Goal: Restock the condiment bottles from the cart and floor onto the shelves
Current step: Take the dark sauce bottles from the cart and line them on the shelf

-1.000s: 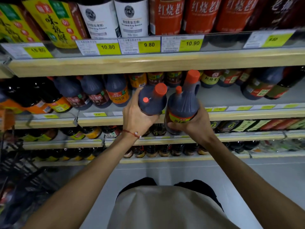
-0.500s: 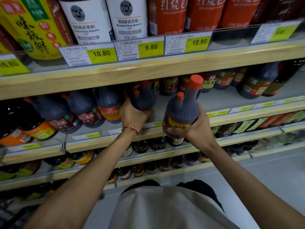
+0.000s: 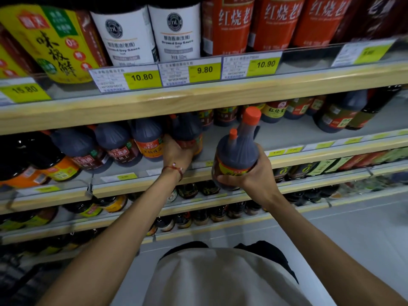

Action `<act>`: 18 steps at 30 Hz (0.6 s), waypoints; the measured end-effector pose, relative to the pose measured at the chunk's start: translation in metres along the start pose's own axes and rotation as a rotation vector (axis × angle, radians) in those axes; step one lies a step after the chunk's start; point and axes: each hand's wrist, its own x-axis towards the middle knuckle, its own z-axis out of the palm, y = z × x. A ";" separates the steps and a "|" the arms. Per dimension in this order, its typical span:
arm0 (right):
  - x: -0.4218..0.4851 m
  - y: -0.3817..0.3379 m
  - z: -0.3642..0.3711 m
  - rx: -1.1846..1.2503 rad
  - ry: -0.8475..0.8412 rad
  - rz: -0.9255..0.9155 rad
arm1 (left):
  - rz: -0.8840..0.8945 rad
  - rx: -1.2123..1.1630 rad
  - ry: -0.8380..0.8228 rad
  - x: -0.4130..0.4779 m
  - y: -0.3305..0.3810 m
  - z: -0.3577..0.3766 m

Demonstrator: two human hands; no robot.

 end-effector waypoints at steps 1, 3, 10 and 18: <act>-0.002 -0.001 -0.002 0.000 -0.007 0.011 | -0.004 -0.047 -0.013 -0.006 0.002 -0.001; -0.006 -0.005 -0.006 -0.003 -0.029 0.027 | 0.006 -0.116 -0.010 -0.020 0.004 -0.003; -0.013 -0.022 -0.027 0.042 -0.167 0.085 | -0.150 -0.323 -0.411 -0.073 0.024 -0.011; -0.011 -0.022 -0.059 0.126 -0.469 0.156 | -0.124 -0.353 -0.534 -0.126 0.044 -0.007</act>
